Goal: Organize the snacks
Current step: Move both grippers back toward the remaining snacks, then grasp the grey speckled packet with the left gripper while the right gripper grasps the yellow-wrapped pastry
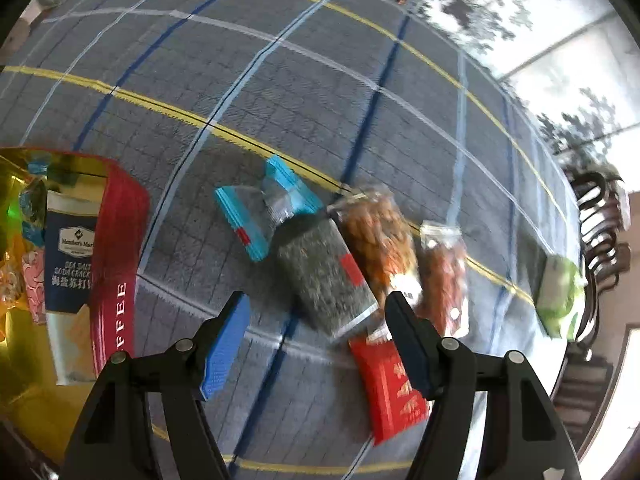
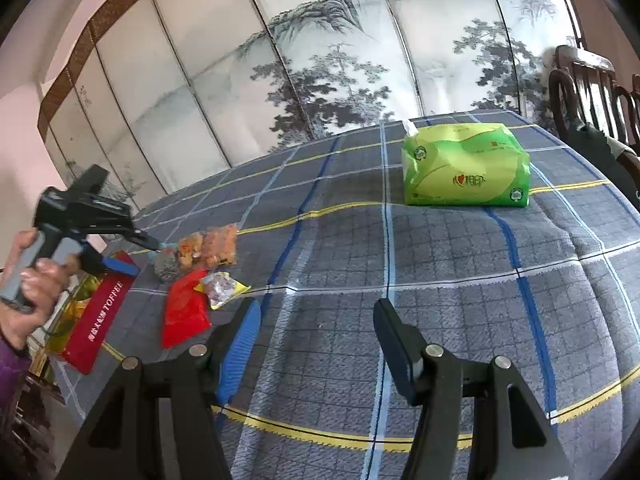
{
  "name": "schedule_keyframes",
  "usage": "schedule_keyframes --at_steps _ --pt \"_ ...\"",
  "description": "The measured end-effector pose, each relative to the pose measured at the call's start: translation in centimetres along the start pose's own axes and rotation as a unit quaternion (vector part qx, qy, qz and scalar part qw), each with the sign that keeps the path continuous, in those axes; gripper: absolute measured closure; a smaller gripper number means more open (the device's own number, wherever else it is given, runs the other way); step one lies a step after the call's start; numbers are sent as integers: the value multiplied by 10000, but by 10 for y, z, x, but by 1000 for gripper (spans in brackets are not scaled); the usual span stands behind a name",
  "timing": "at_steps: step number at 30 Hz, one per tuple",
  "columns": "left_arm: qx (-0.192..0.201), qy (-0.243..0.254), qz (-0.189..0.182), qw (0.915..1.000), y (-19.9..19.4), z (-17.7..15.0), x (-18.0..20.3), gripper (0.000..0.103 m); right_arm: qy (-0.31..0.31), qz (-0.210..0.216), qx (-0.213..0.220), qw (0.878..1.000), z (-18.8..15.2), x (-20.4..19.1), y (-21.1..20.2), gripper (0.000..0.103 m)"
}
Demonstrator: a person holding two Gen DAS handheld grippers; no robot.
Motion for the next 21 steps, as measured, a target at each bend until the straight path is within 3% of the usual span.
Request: schedule_keyframes --at_steps 3,7,14,16,18,21 --pt "85 -187 163 9997 7 7 -4 45 17 89 57 9999 0 1 -2 42" --pt "177 -465 119 9987 12 12 -6 43 27 174 102 9998 0 1 -5 42" --pt "302 -414 443 9977 22 9 2 45 33 227 128 9997 -1 1 -7 42" --pt "341 -357 491 9976 22 6 3 50 37 234 132 9996 -1 2 -7 41" --pt "414 -383 634 9964 19 1 1 71 33 230 133 9996 -1 2 -7 39" --pt "497 -417 580 9962 16 -2 -4 72 37 226 128 9997 0 3 -7 37"
Point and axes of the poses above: each gripper's, at about its wrist camera, not at the fingertips, and y roughly the way its jaws point, x to its right, z to its top, the point moved 1 cm from there along y, roughly the way its jaws point, and after that the axes turned 9 degrees about -z, right-handed, at the moved point
